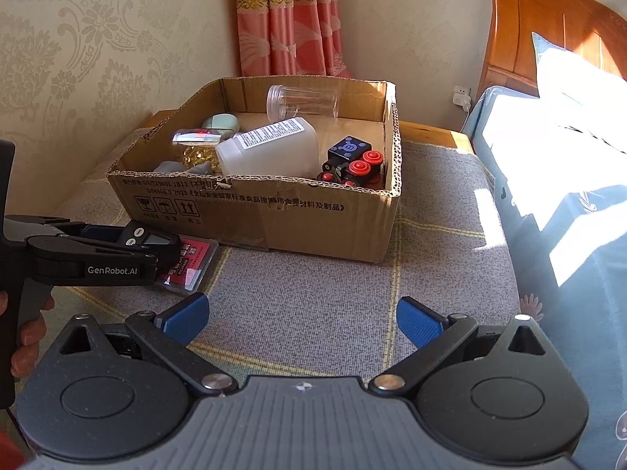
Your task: Organize rigid objects
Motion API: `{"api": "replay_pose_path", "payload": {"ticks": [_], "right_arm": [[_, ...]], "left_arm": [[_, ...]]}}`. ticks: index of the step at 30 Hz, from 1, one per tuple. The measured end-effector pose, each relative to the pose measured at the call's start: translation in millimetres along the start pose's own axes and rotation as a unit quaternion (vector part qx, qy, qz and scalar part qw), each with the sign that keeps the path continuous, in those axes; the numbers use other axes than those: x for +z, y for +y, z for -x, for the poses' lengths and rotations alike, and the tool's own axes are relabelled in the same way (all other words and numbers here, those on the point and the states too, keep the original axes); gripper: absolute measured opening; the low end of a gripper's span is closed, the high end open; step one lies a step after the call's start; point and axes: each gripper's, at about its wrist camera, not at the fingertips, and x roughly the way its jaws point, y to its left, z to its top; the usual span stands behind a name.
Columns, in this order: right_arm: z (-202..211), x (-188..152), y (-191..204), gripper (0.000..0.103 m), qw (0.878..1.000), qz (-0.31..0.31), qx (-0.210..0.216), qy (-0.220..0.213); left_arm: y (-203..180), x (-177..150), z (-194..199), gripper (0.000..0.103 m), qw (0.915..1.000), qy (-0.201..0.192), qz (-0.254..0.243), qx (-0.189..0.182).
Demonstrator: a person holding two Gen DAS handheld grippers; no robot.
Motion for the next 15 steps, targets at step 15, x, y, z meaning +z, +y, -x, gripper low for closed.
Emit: {"api": "replay_pose_path", "payload": {"ticks": [15], "right_arm": [[-36.7,-6.0,35.2,0.103,0.998,0.029,0.032,0.039]], "left_arm": [[52.2,-13.4,12.8,0.073,0.9969,-0.007,0.043,0.065]]}}
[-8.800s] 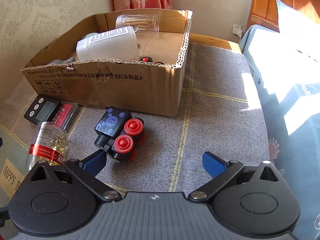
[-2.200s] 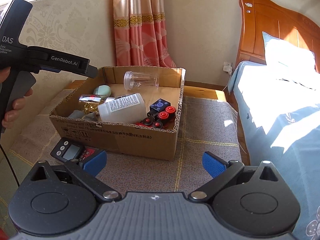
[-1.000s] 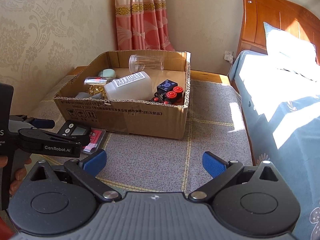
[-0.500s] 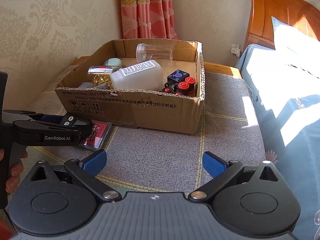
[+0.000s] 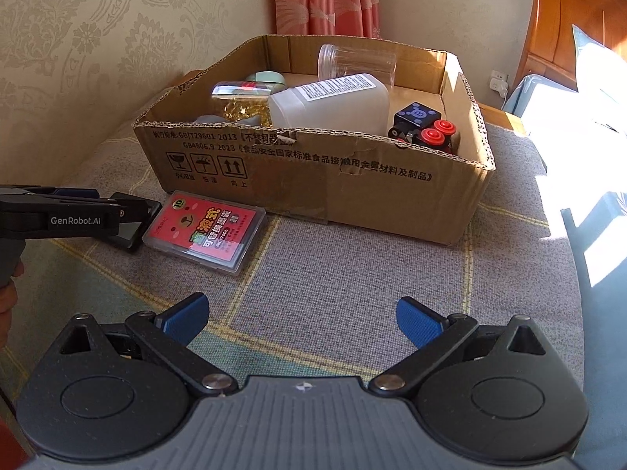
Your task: Organize rigid objects
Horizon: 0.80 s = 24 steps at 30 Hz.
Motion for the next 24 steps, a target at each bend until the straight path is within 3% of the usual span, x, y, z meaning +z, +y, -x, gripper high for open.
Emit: {"api": "replay_pose_path", "payload": {"ticks": [6,14,24], "right_arm": [[-12.0,7.7,19.2,0.103,1.0,0.014,0.016,-0.01],[-38.3,12.5,57.4,0.103,0.999,-0.006,0.02,-0.039],[-60.2,28.1,80.5,0.103,0.997,-0.03,-0.012,-0.063]], "left_arm": [[9.7,-0.4,12.8,0.099,0.9997,-0.016,0.011,0.013],[24.9,9.9,37.4,0.102,0.9968,-0.053,0.04,0.046],[32.1,10.1,42.8,0.102,0.9955,-0.059,0.05,0.055]]}}
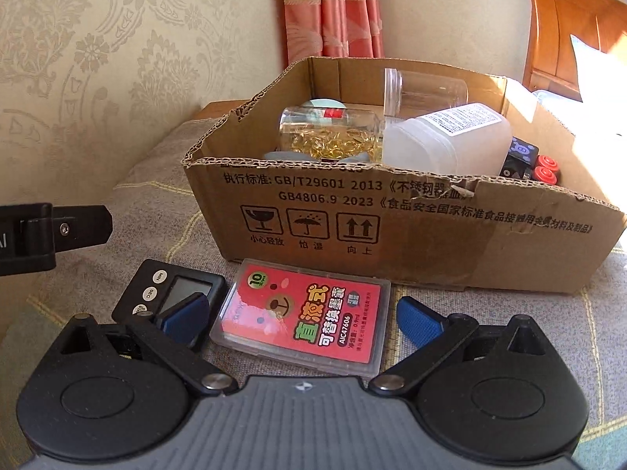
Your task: Organize rigid objects
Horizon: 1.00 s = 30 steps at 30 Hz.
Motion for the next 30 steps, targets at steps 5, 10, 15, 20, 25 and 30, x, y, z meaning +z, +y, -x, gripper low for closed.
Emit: {"api": "replay_pose_path", "payload": {"ticks": [5,10,15,20,25,30], "right_arm": [[0.1,0.3,-8.7,0.103,1.0,-0.003,-0.014,0.003],[5.1,-1.9,-33.4,0.103,0.999,-0.022,-0.03,0.009],[11.5,-8.9,-53.0,0.103,0.998,-0.023,-0.055,0.012],[20.9,-14.8,-71.3,0.103,0.998,-0.027,-0.063,0.013],[20.3,-18.4,-76.0,0.103,0.998,-0.011,-0.062,0.02],[23.6,-17.5,-77.5,0.103,0.998,-0.003,-0.056,0.022]], "left_arm": [[-5.5,-0.4,-0.5,0.102,0.9999,0.005,-0.007,-0.009],[-13.5,-0.3,0.4,0.102,0.9997,0.005,-0.018,-0.013],[-18.3,-1.3,0.2,0.102,0.9993,0.011,-0.026,-0.023],[-27.6,-0.6,0.9,0.102,0.9986,0.017,-0.035,-0.035],[-36.6,3.0,8.2,0.102,0.998,0.021,-0.046,-0.039],[-42.1,6.0,20.8,0.102,0.9975,0.021,-0.051,-0.043]]}}
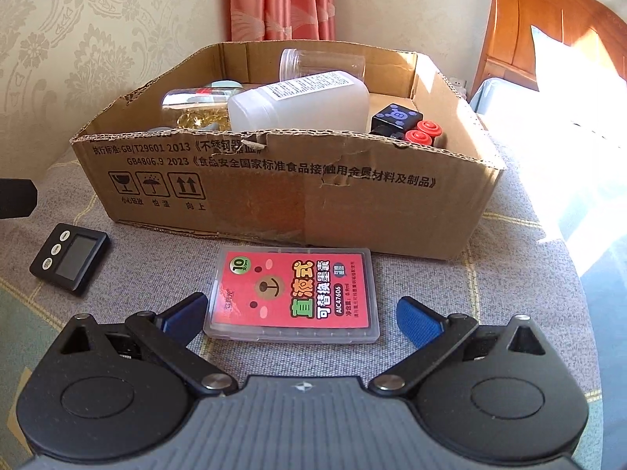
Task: Organize rigid objects
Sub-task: 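Move the right tool to the pink card pack and close on it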
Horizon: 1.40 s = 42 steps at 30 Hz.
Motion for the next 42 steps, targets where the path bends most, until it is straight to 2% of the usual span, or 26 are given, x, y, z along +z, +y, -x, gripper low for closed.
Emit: {"api": "replay_pose_path", "payload": {"ticks": [3,8,11,16,19,22,27,42], "right_arm": [[9.2,-1.0,-1.3,0.103,1.0,0.008,0.002,-0.019],[13.7,-5.0,-15.6,0.103,1.0,-0.009,0.028,-0.005],[13.3,-11.3,-19.4,0.103,0.999,-0.012,0.034,0.0],[11.5,-17.5,-10.8,0.103,1.0,0.017,0.016,-0.008],[10.7,-19.8,-9.6,0.103,0.999,0.024,0.015,-0.019],[9.6,-20.1,-10.7,0.103,0.999,0.025,0.014,-0.026],[8.9,-19.5,-9.8,0.103,0.999,0.02,0.01,-0.031],[-9.4,2.0,13.6,0.103,0.996,0.06,0.049,-0.043]], "left_arm": [[-5.9,0.1,9.1,0.102,0.9999,0.006,-0.014,-0.005],[-11.0,-8.2,12.7,0.102,0.9988,0.029,-0.037,-0.013],[-12.1,-19.3,-1.5,0.102,0.9976,0.05,-0.045,-0.016],[-12.3,-38.2,-36.1,0.102,0.9958,0.079,-0.039,-0.022],[-10.9,-45.2,-48.0,0.102,0.9963,0.074,-0.04,-0.014],[-2.3,-45.6,-54.5,0.102,0.9976,0.062,-0.017,-0.025],[1.0,-42.4,-59.3,0.1,0.9985,0.046,-0.015,-0.025],[6.8,-40.0,-62.8,0.098,0.9987,0.036,-0.016,-0.031]]}}
